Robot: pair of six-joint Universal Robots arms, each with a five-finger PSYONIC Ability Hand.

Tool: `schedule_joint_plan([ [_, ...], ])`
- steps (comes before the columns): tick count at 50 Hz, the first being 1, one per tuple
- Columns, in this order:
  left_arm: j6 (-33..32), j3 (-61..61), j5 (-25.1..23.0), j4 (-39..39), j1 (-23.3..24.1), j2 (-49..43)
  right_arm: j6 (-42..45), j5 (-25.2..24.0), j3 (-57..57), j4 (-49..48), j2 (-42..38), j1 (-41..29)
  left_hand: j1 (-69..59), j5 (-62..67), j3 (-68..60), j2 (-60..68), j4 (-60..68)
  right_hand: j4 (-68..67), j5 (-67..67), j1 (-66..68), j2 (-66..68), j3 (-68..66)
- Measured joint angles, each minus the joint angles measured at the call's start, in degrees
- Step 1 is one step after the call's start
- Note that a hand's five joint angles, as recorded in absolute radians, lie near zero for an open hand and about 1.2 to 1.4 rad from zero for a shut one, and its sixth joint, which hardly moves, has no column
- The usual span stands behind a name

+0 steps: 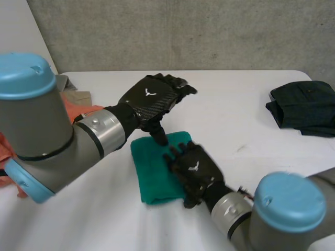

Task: Fold the laundry.

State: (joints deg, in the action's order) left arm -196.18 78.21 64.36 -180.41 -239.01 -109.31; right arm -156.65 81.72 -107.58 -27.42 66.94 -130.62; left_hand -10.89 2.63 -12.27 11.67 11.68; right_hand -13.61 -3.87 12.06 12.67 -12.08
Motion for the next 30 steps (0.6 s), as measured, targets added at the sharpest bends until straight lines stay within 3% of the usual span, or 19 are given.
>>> schedule_joint_plan([
  [6,1.6,-1.3,-5.1,2.0,-2.0,-0.6,3.6,2.5,2.1,-5.7,-6.6,-1.9,0.0,0.0,0.0,0.0,0.0,0.0,0.0,0.1,0.1,-0.2],
  [10,2.1,-1.4,-5.0,2.4,-2.1,-1.0,5.9,3.6,5.3,-7.4,-9.9,-1.9,0.0,0.0,0.0,0.0,0.0,-0.5,-0.6,0.7,0.7,-2.1],
  [17,2.4,-1.2,-4.4,2.3,-1.8,-0.7,7.3,3.9,10.0,-7.6,-12.9,-1.5,-0.1,0.0,0.0,0.0,0.0,-16.2,-13.0,15.9,17.1,-17.8],
  [24,2.4,-1.1,-4.3,2.3,-1.6,-0.2,7.0,3.7,12.7,-7.2,-14.2,-1.3,-0.1,0.0,0.0,0.0,0.0,-17.8,-14.9,17.3,18.8,-19.7],
  [28,2.5,-1.1,-4.3,2.3,-1.5,-0.1,6.9,3.6,13.9,-6.7,-15.0,-1.2,-0.1,0.0,0.0,0.0,0.0,-29.4,-26.0,28.5,30.6,-31.1],
  [29,2.6,-1.1,-4.3,2.3,-1.5,-0.1,6.8,3.5,14.6,-6.3,-15.5,-1.1,-0.1,0.0,0.0,0.0,0.0,-48.5,-44.6,43.4,50.4,-50.0],
  [30,2.7,-1.1,-4.3,2.3,-1.5,0.0,6.8,3.5,14.8,-6.2,-15.6,-1.1,-0.1,0.0,0.0,0.0,0.0,-51.3,-47.3,44.4,52.9,-52.7],
])
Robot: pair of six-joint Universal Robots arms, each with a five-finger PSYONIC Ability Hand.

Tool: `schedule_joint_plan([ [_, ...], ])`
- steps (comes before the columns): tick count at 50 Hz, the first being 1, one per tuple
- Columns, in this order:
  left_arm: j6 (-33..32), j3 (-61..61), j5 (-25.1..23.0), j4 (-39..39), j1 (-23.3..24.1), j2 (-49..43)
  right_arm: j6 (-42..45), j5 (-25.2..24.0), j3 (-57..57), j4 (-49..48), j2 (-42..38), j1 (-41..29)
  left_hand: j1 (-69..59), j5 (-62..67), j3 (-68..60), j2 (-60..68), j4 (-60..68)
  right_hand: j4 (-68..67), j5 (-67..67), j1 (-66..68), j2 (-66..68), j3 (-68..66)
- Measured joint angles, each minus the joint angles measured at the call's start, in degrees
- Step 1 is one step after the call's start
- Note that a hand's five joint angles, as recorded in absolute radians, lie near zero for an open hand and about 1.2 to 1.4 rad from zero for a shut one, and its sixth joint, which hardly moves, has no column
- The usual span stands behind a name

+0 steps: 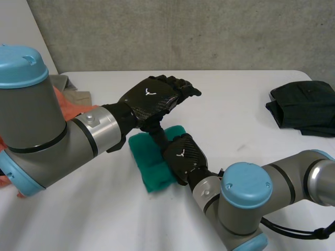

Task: Fold the laundry.

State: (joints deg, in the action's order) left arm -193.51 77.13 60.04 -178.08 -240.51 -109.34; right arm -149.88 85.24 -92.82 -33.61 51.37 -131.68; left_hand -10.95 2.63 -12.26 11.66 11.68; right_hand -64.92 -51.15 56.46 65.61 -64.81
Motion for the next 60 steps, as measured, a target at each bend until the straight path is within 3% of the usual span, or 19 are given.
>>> schedule_joint_plan([
  [11,0.8,-0.1,0.0,0.0,-0.4,0.6,-0.4,-0.9,-0.4,2.2,3.1,6.7,0.0,0.0,0.0,0.0,0.0,-3.2,-2.3,0.1,1.9,-2.8],
  [17,0.8,-0.2,0.0,-0.1,-0.6,0.9,0.0,-7.2,0.3,3.7,5.8,17.4,0.0,0.0,0.0,0.0,0.0,-3.2,-2.3,0.5,1.9,-2.8],
  [22,0.8,-0.2,0.1,-0.1,-0.6,1.2,-0.6,-12.7,5.9,3.7,5.2,25.1,0.0,0.0,0.0,0.0,0.0,-3.2,-2.3,0.5,1.9,-2.8],
  [33,0.9,-0.6,0.1,-0.1,-0.6,2.6,-13.1,-14.2,25.0,-0.7,1.5,33.7,0.0,0.0,0.0,0.0,0.0,-3.3,-3.1,0.5,1.9,-2.8],
  [38,0.8,-0.8,0.1,-0.2,-0.6,3.0,-19.8,-14.2,34.8,-4.3,-2.3,39.2,0.0,0.0,0.0,0.0,0.0,-3.3,-3.1,0.5,1.9,-2.8],
  [44,0.8,-1.1,0.1,-0.2,-0.6,3.2,-21.6,-14.7,41.9,-5.9,-7.6,43.4,0.0,0.0,0.0,0.0,0.0,-3.3,-3.1,0.5,1.9,-2.8],
  [47,0.8,-1.3,0.1,-0.2,-0.5,3.3,-21.7,-15.8,47.4,-7.1,-14.3,47.4,0.0,0.0,0.0,0.0,0.0,-3.3,-3.5,0.5,1.9,-2.8],
  [54,0.8,-1.2,0.1,-0.2,-0.4,3.0,-21.5,-18.2,49.4,-9.7,-21.0,50.5,0.0,0.0,0.0,0.0,0.0,-3.3,-4.1,0.5,1.9,-2.8],
  [55,0.8,-1.0,0.3,-0.2,-0.3,2.7,-20.6,-20.6,48.5,-12.7,-26.5,53.1,0.0,0.0,0.0,0.0,0.0,-3.3,-4.2,0.5,1.9,-2.8],
  [60,0.8,-0.6,0.8,-0.2,-0.2,2.2,-16.9,-22.6,43.9,-14.9,-29.6,56.6,0.0,0.0,0.0,0.0,0.0,-3.3,-4.6,0.5,1.9,-2.8],
])
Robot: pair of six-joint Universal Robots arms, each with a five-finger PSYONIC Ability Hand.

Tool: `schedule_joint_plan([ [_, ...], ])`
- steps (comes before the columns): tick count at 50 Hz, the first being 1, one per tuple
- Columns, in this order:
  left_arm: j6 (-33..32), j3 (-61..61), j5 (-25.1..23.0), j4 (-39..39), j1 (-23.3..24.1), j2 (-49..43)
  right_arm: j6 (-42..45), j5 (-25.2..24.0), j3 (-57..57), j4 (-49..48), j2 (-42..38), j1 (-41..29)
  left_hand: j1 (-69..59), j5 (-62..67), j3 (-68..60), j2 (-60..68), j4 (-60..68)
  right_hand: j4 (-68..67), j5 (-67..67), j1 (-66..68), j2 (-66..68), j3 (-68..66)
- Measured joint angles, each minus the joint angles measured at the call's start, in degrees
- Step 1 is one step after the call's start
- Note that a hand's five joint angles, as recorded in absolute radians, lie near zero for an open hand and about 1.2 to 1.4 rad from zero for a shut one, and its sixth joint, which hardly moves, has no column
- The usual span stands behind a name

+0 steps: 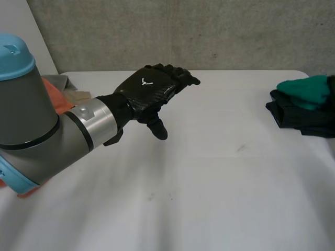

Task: Fold the laundry.

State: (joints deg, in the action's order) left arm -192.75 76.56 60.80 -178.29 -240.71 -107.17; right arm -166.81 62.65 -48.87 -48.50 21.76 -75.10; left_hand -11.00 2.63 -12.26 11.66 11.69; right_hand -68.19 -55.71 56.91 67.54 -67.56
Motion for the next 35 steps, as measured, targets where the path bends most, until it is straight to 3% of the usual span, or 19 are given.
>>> schedule_joint_plan([
  [8,-0.1,0.2,0.4,0.1,0.3,0.0,7.1,-0.6,-8.6,2.6,5.4,3.6,0.0,0.0,0.0,0.0,0.0,0.2,-0.2,-0.1,-0.2,0.2],
  [9,-0.1,0.2,0.4,0.1,0.3,0.1,7.3,-0.5,-9.1,3.1,6.0,3.7,0.0,0.0,0.0,0.0,0.0,4.1,2.9,-1.8,-4.6,3.9],
  [11,0.0,0.2,0.4,0.1,0.4,0.3,8.3,-0.1,-11.9,7.1,10.3,3.9,0.0,0.0,0.0,0.0,0.0,24.7,21.7,-18.3,-24.6,24.3],
  [12,0.0,0.2,0.4,0.1,0.5,0.3,8.4,0.1,-12.5,8.2,11.3,3.9,0.0,0.0,0.0,0.0,0.0,24.7,21.7,-18.3,-24.6,24.3],
  [13,0.0,0.2,0.4,0.1,0.6,0.4,8.6,0.3,-13.4,10.2,13.2,3.8,0.0,0.0,0.0,0.0,0.0,41.2,38.4,-32.8,-41.1,40.9],
  [17,0.0,0.3,0.4,0.2,0.9,0.7,8.7,1.6,-15.8,15.6,18.3,3.8,0.0,0.0,0.0,0.0,0.0,51.6,48.9,-41.7,-51.1,51.2],
  [22,0.0,0.5,0.4,0.2,1.3,1.0,8.8,5.9,-17.7,24.6,25.8,4.7,0.0,0.0,0.0,0.0,0.0,54.3,51.6,-44.4,-54.5,55.3],
  [28,0.0,0.9,0.4,0.2,1.4,2.2,12.6,17.4,-14.8,37.4,34.2,10.0,0.0,0.0,0.0,0.0,0.0,54.3,51.6,-44.4,-54.5,55.3],
  [35,0.4,0.7,3.1,-0.2,0.8,4.8,17.9,25.0,-11.6,34.0,41.4,9.3,0.0,0.0,0.0,0.0,0.0,54.3,51.6,-44.3,-54.5,55.3],
])
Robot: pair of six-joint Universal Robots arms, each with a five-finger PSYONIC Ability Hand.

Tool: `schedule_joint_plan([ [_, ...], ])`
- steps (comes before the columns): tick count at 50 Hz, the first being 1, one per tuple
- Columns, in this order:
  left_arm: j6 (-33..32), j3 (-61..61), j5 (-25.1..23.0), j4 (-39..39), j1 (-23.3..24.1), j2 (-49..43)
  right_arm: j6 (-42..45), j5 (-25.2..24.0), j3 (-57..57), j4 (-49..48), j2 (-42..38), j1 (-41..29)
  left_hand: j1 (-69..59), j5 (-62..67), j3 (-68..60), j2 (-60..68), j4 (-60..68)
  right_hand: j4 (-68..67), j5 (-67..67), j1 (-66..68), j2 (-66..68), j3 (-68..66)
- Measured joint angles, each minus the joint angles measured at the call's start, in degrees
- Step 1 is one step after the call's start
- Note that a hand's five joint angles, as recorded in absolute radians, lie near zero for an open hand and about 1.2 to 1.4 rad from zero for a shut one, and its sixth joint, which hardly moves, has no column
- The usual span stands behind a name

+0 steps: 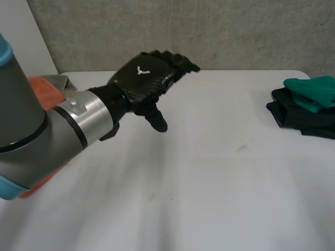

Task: Fold the laundry.

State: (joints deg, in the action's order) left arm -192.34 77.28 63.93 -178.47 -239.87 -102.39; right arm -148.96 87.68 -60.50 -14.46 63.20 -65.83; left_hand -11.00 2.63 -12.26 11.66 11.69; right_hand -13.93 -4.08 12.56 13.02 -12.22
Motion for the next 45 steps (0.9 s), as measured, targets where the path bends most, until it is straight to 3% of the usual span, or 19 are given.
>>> schedule_joint_plan([
  [5,0.5,-0.1,6.2,-2.0,-1.2,1.7,-4.2,-4.4,-7.2,-9.4,6.6,-5.8,0.0,0.0,0.0,0.0,0.0,0.0,0.0,0.0,0.0,0.0],
  [8,0.5,0.5,15.9,-7.2,-5.0,3.7,-12.5,-17.4,-21.4,-19.9,15.9,-12.1,0.2,0.0,0.0,0.0,0.0,0.0,0.0,0.0,0.0,0.0],
  [12,-0.7,1.8,21.9,-11.3,-11.5,4.5,-16.5,-26.5,-30.2,-23.8,20.4,-15.5,0.2,0.0,0.0,0.0,0.0,0.0,0.1,0.0,0.0,0.0],
  [13,-1.9,2.4,23.2,-12.5,-14.7,4.2,-18.7,-33.1,-37.1,-25.1,22.9,-19.1,0.2,0.0,0.0,0.0,0.0,0.0,0.3,0.0,0.0,0.0],
  [17,-7.5,3.6,24.6,-14.1,-22.9,1.0,-19.5,-38.1,-44.2,-22.4,23.9,-24.4,0.2,0.0,0.0,0.0,0.0,0.0,0.4,0.0,0.0,0.0],
  [27,-25.5,0.8,24.1,-14.6,-35.1,-16.0,-7.8,-36.5,-47.6,-8.7,15.7,-29.6,0.2,0.0,0.0,0.0,0.0,0.3,0.6,0.0,-0.8,0.2],
  [34,-29.7,-3.9,21.8,-16.2,-38.2,-27.0,2.8,-32.1,-47.0,-5.4,11.4,-30.5,-5.2,3.2,-3.1,4.1,3.7,0.3,0.6,0.0,-0.8,0.2],
  [37,-29.6,-5.3,19.9,-17.8,-38.5,-29.5,4.7,-30.7,-46.9,-5.2,10.7,-30.6,-31.8,28.2,-30.0,30.9,30.9,0.3,0.6,0.0,-0.8,0.2],
  [39,-29.3,-5.7,19.2,-18.6,-38.4,-30.0,4.9,-30.3,-46.9,-5.3,10.6,-30.6,-34.0,31.3,-33.5,35.1,34.5,0.3,0.6,0.0,-0.8,0.2],
  [41,-28.6,-6.1,18.6,-19.8,-37.8,-30.0,4.9,-30.0,-46.9,-5.4,10.5,-30.6,-44.9,44.2,-48.5,49.9,51.1,0.3,0.6,0.0,-0.8,0.2],
  [45,-27.1,-6.2,18.4,-20.7,-36.3,-28.8,4.7,-29.8,-46.9,-5.6,10.5,-30.5,-47.3,46.7,-52.9,54.4,55.9,0.3,0.6,0.0,-0.8,0.2],
])
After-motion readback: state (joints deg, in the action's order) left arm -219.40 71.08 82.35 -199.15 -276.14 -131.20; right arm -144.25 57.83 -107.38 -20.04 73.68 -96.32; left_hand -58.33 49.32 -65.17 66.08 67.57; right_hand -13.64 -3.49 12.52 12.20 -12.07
